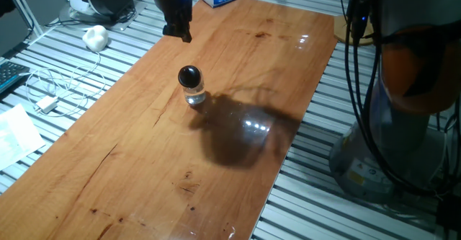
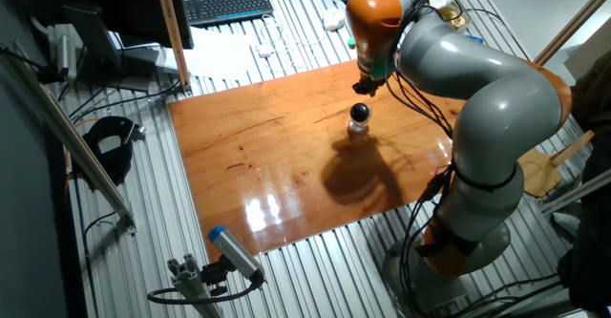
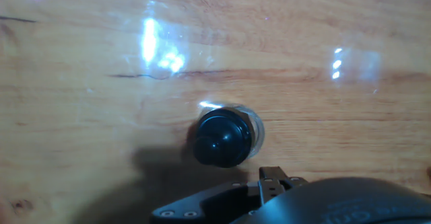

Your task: Screw the lid onto the jar

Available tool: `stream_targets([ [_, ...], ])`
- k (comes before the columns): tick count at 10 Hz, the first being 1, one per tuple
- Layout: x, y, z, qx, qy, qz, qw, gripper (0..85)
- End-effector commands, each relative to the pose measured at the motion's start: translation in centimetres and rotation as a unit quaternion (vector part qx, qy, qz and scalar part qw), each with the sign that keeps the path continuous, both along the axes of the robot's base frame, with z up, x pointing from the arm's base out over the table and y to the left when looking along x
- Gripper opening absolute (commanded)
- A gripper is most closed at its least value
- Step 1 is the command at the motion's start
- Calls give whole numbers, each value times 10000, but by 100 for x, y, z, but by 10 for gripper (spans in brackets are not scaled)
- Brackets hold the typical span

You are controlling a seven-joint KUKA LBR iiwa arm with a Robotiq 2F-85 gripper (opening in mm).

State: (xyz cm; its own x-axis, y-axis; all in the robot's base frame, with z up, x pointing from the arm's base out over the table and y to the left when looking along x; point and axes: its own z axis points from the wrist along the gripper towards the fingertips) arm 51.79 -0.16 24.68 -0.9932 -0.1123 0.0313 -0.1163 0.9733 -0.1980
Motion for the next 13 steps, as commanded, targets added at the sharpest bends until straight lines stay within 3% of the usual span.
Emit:
stream_targets([
  [1,0,4,-1,-19,-61,6,10000,0],
  [2,0,4,-1,-104,-109,150,9998,0],
  [3,0,4,-1,-290,-136,292,9991,0],
  [5,0,4,-1,-441,-8,413,9982,0],
  [6,8,54,-19,-449,-7,350,9984,0],
  [7,7,131,-49,-525,4,323,9981,170],
  [8,-1,215,-95,-579,-64,239,9980,170],
  [9,3,281,-140,-726,-148,272,9969,340],
  [11,45,375,-233,-1082,-233,410,9930,340],
  [12,64,430,-299,-1149,-305,331,9924,510],
  [13,89,460,-352,-1156,-321,305,9923,510],
])
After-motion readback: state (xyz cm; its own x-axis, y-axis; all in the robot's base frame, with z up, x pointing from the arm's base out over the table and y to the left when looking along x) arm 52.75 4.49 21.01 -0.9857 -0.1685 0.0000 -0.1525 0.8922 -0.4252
